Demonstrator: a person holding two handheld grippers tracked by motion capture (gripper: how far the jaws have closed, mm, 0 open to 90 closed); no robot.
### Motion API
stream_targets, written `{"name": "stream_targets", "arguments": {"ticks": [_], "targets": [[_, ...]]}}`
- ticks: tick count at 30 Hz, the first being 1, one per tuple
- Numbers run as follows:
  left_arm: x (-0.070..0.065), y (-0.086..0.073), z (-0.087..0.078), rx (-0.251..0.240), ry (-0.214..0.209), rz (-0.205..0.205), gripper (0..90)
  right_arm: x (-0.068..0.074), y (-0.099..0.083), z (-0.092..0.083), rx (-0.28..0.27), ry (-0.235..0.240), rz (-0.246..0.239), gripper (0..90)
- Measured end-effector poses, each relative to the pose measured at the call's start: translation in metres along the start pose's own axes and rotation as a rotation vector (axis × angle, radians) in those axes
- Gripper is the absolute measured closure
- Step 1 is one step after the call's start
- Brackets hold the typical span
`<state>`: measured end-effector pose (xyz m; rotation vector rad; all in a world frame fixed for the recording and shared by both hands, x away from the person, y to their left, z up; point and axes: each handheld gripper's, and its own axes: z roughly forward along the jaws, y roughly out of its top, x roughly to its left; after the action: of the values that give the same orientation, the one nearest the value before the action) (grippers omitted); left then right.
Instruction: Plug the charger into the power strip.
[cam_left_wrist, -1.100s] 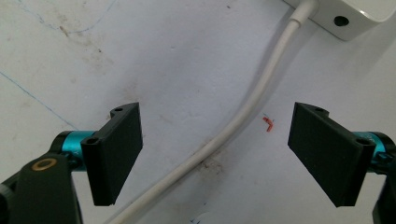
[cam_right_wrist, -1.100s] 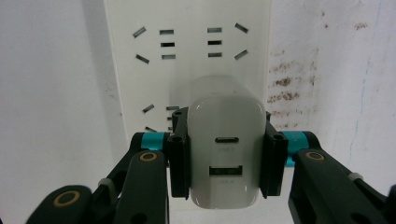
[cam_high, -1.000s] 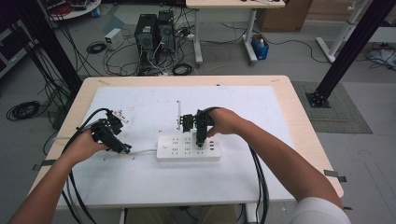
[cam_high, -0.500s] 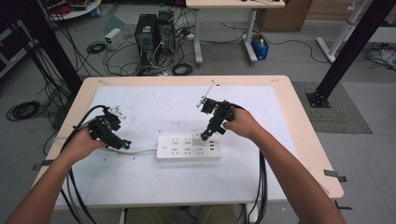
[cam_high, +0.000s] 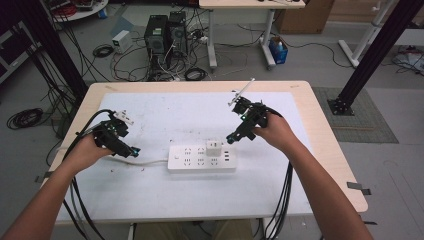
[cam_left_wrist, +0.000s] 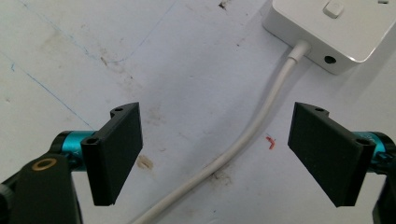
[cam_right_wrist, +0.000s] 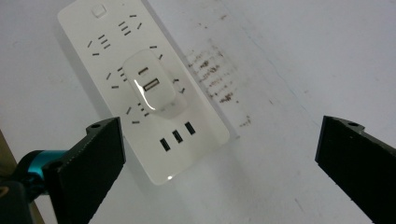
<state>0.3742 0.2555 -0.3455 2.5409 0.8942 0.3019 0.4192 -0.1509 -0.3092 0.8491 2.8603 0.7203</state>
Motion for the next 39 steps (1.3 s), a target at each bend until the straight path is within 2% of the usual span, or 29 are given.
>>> {"name": "stream_targets", "arguments": {"ticks": [5, 7, 9, 15, 23, 29, 33, 39], "targets": [[0.000, 0.001, -0.004, -0.009, 0.003, -0.004, 18.0, -0.003, -0.022, -0.024, -0.030, -0.036, 0.041, 0.9], [0.001, 0.002, -0.006, -0.019, -0.001, -0.011, 18.0, -0.002, -0.029, -0.031, -0.046, -0.063, 0.042, 0.9], [0.003, 0.003, -0.008, -0.009, -0.015, -0.016, 18.0, -0.001, -0.038, -0.039, -0.051, -0.100, 0.045, 0.9], [0.001, 0.003, -0.008, 0.018, -0.020, -0.019, 18.0, 0.001, -0.060, -0.052, -0.061, -0.149, 0.080, 0.9], [-0.003, 0.005, -0.012, 0.013, -0.013, -0.023, 18.0, 0.000, -0.082, -0.065, -0.048, -0.195, 0.124, 1.0], [-0.003, 0.005, -0.017, 0.000, -0.005, -0.027, 18.0, -0.002, -0.092, -0.071, -0.057, -0.207, 0.148, 1.0], [-0.003, 0.003, -0.018, -0.009, 0.005, -0.035, 18.0, -0.002, -0.097, -0.070, -0.064, -0.216, 0.150, 1.0], [-0.003, 0.002, -0.019, -0.019, 0.011, -0.025, 18.0, 0.000, -0.100, -0.067, -0.070, -0.216, 0.160, 1.0]]}}
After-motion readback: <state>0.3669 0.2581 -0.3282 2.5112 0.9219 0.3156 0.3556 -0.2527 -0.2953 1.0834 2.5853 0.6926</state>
